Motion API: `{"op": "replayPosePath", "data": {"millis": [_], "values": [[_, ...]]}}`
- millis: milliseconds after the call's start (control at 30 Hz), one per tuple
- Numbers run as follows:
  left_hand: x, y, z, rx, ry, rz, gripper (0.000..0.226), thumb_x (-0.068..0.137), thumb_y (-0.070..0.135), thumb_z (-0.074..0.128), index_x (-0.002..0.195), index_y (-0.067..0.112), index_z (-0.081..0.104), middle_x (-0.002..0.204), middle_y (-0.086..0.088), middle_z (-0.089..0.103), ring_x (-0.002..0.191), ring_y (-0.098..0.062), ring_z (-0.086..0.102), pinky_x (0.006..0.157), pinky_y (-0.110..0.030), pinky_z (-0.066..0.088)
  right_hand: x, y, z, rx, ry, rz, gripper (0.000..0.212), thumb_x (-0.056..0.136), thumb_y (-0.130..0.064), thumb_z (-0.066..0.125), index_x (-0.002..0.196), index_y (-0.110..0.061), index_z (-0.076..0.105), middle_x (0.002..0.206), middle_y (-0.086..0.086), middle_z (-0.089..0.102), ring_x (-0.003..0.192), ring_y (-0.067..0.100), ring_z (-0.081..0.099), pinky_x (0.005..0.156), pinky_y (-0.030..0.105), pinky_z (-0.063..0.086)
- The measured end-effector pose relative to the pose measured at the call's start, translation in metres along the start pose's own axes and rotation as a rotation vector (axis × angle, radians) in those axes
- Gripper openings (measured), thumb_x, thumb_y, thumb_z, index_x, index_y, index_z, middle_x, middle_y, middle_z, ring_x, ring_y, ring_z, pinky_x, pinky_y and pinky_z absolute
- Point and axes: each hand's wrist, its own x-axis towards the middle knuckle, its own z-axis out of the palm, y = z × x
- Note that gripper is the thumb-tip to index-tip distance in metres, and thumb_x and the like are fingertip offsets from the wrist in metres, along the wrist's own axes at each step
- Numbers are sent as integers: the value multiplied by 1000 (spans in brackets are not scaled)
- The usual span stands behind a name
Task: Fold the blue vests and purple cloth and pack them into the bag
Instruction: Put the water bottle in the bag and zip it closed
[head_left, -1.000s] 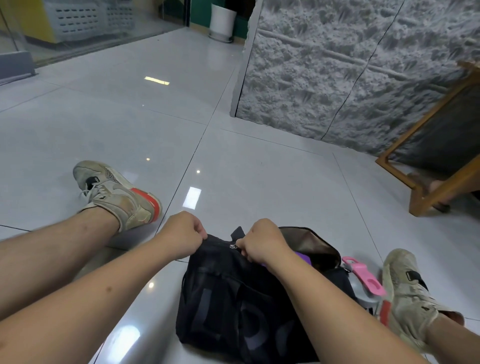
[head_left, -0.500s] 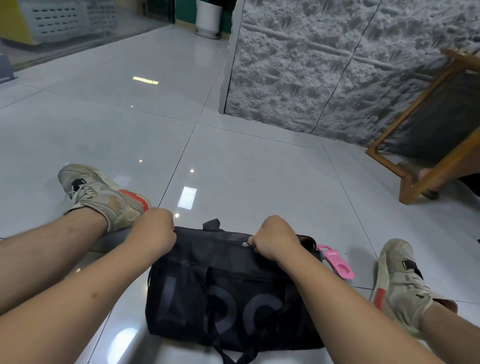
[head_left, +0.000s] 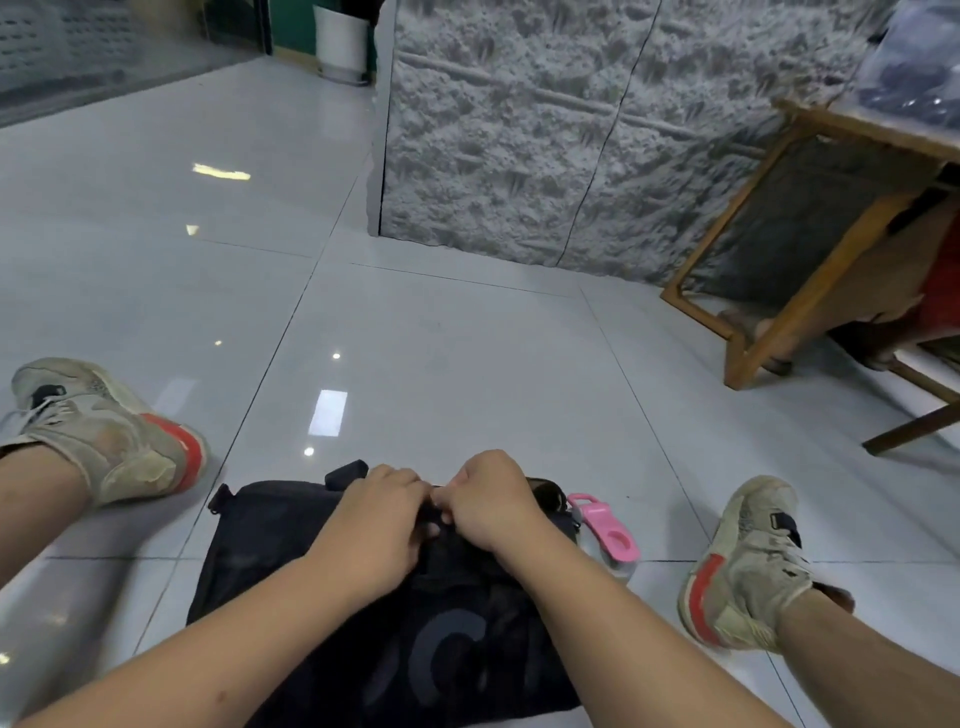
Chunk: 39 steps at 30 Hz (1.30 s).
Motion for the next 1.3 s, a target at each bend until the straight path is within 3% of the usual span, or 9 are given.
{"op": "replayPosePath", "data": {"millis": [200, 300, 500, 600, 700, 800, 933, 1133, 1300], "values": [[10, -3, 4, -28, 4, -164, 9, 95, 25, 69, 96, 18, 75, 93, 4, 60, 100, -19, 58, 86, -32, 45, -8, 12, -5, -43, 44, 40, 19, 90, -21, 65, 74, -11, 60, 70, 3, 58, 64, 24, 53, 53, 27, 37], [8, -7, 3, -67, 29, -227, 11, 94, 27, 72, 85, 26, 67, 86, 11, 56, 93, -15, 56, 80, -29, 42, -8, 19, -21, -74, 114, 101, 29, 91, -17, 62, 66, -13, 48, 64, 1, 51, 55, 20, 45, 47, 28, 29], [0, -16, 3, -153, 100, -205, 10, 91, 24, 76, 84, 26, 70, 84, 13, 60, 88, -12, 57, 80, -27, 42, -6, 36, -52, 43, 95, 263, 15, 74, -18, 62, 80, -7, 70, 81, 6, 76, 72, 30, 70, 62, 30, 50], [-2, -16, 0, -169, 113, -207, 16, 91, 23, 77, 80, 31, 67, 84, 13, 60, 85, -9, 56, 77, -26, 40, 2, 50, -58, 49, 102, 286, 16, 64, -16, 57, 71, -6, 66, 76, 13, 76, 60, 30, 63, 60, 34, 49], [-2, -18, 0, -191, 125, -202, 26, 89, 21, 78, 76, 36, 62, 83, 12, 61, 84, -7, 56, 77, -26, 42, 1, 56, -71, 40, 75, 293, 21, 71, -8, 58, 82, 5, 71, 85, 21, 77, 58, 28, 57, 56, 32, 43], [-1, -18, 0, -207, 142, -192, 28, 88, 18, 79, 73, 36, 64, 80, 12, 61, 83, -6, 57, 75, -25, 42, -4, 57, -88, -27, 75, 314, 9, 76, -2, 58, 71, -1, 65, 73, 18, 71, 60, 29, 59, 57, 29, 43], [0, -17, -1, -219, 149, -200, 27, 88, 17, 79, 73, 35, 65, 80, 12, 62, 83, -7, 58, 76, -28, 45, -12, 58, -104, -209, 70, 319, 32, 88, -2, 61, 61, -11, 46, 59, 9, 52, 51, 24, 47, 51, 24, 36], [3, -19, -3, -231, 180, -239, 29, 87, 20, 80, 72, 38, 63, 80, 13, 62, 83, -9, 59, 80, -32, 49, -16, 57, -99, -378, 72, 266, 32, 97, -15, 59, 68, -12, 47, 62, 1, 51, 53, 17, 45, 48, 25, 36], [4, -20, 0, -270, 193, -286, 20, 87, 20, 80, 75, 30, 69, 82, 10, 64, 83, -9, 60, 78, -27, 45, -24, 50, -80, -506, 119, 208, 20, 83, -2, 55, 71, -16, 46, 73, -1, 52, 61, 17, 47, 57, 26, 39]]}}
